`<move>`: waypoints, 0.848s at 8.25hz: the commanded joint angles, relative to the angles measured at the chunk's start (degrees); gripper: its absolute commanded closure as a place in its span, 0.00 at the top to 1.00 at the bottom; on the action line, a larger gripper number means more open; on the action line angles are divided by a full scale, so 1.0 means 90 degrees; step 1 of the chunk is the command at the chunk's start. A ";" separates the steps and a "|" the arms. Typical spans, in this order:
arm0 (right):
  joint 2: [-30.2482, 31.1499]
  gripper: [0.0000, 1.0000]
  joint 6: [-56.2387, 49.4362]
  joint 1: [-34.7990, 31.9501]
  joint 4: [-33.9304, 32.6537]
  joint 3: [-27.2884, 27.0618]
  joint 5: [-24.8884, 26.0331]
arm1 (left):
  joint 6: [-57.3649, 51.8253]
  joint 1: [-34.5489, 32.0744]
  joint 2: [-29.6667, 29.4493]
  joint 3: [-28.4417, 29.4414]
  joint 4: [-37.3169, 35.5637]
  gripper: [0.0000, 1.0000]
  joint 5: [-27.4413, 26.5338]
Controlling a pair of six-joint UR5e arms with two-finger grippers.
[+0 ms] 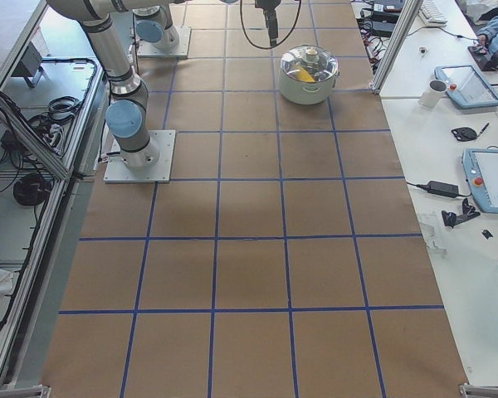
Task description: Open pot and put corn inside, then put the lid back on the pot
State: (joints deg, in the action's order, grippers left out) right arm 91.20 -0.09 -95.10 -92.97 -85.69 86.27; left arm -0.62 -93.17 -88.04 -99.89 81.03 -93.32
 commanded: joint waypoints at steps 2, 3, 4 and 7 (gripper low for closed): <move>-0.0085 1.00 -0.0137 0.0030 -0.0256 0.0096 0.0372 | -0.0009 0.0000 0.0006 0.0005 0.0000 1.00 -0.0002; -0.0133 1.00 -0.0136 0.0020 -0.0227 0.0097 0.0414 | -0.0009 -0.0009 0.0006 0.0005 0.0000 1.00 0.0008; -0.0143 1.00 -0.0146 0.0020 -0.0227 0.0087 0.0385 | -0.0009 -0.0009 0.0006 0.0005 0.0000 1.00 -0.0002; -0.0124 1.00 -0.0224 0.0030 -0.0208 0.0028 0.0385 | -0.0009 -0.0009 0.0006 -0.0005 0.0000 1.00 -0.0002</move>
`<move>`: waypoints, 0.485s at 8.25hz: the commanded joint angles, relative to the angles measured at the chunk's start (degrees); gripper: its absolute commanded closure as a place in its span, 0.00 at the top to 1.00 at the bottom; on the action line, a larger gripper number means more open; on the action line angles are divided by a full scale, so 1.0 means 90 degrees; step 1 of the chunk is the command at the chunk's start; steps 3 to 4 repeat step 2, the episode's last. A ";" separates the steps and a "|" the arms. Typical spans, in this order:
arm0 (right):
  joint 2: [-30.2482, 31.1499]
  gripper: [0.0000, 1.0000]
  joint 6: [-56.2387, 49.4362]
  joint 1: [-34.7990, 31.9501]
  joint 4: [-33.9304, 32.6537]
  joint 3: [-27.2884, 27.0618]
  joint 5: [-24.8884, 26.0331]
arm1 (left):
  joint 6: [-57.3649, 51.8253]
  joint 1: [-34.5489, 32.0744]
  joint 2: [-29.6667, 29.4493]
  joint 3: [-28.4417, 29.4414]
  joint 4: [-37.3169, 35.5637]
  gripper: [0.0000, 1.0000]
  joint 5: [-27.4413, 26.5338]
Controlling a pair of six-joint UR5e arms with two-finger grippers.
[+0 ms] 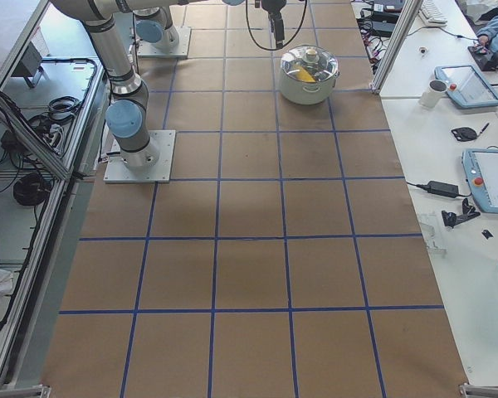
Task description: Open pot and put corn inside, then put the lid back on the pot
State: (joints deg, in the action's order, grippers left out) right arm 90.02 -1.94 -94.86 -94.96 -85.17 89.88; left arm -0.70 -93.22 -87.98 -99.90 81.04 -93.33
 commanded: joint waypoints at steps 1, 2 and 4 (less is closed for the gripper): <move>0.0007 1.00 -0.0019 0.0003 0.0024 -0.0039 -0.0015 | 0.0000 0.0006 0.0000 -0.0003 0.0000 1.00 -0.0001; 0.0007 1.00 -0.0019 0.0003 0.0024 -0.0039 -0.0015 | 0.0000 -0.0003 0.0000 -0.0003 0.0000 1.00 -0.0001; 0.0007 1.00 -0.0019 0.0003 0.0024 -0.0039 -0.0015 | 0.0000 -0.0003 0.0000 -0.0003 0.0000 1.00 -0.0001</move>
